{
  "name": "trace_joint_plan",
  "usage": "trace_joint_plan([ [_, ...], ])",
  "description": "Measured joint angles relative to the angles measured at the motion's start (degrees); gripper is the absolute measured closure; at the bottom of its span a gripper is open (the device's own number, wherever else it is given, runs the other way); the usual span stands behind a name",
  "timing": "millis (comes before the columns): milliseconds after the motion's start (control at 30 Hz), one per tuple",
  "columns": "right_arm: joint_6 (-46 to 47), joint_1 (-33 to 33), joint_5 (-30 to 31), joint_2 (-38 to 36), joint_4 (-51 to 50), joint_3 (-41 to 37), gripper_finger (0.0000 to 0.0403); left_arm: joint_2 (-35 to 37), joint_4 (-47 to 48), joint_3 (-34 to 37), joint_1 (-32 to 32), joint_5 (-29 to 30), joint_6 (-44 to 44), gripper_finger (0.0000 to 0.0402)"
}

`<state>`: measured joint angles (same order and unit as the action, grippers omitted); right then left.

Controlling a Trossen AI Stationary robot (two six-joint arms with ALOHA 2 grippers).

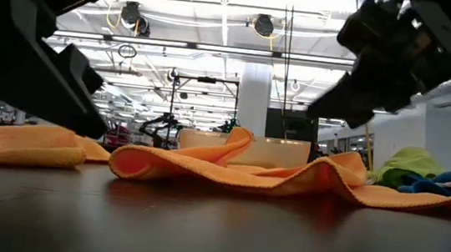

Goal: Fold microfiber towels
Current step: Fold the right orange towel

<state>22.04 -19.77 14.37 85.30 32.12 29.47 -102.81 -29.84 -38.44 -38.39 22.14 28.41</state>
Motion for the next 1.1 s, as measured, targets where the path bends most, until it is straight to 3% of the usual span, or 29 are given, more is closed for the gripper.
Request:
trace_joint_plan([
  [100, 1.8, -0.3, -1.1, 2.9, -0.3, 0.0, 0.0348, -1.2, 5.2, -2.3, 0.8, 1.0, 0.9, 0.0277],
  [300, 4.3, -0.2, -1.2, 7.0, -0.7, 0.0, 0.0348, -0.5, 22.2, -5.8, 2.6, 8.2, 11.6, 0.0277],
  [833, 6.1, 1.1, -2.5, 11.1, -1.4, 0.0, 0.0348, 0.8, 30.5, -6.9, 7.9, 10.1, 13.8, 0.0277],
  [1100, 9.4, 1.1, -6.1, 10.9, -4.6, 0.2, 0.0348, 8.3, 43.8, -6.9, 9.9, 17.2, 17.1, 0.0277],
])
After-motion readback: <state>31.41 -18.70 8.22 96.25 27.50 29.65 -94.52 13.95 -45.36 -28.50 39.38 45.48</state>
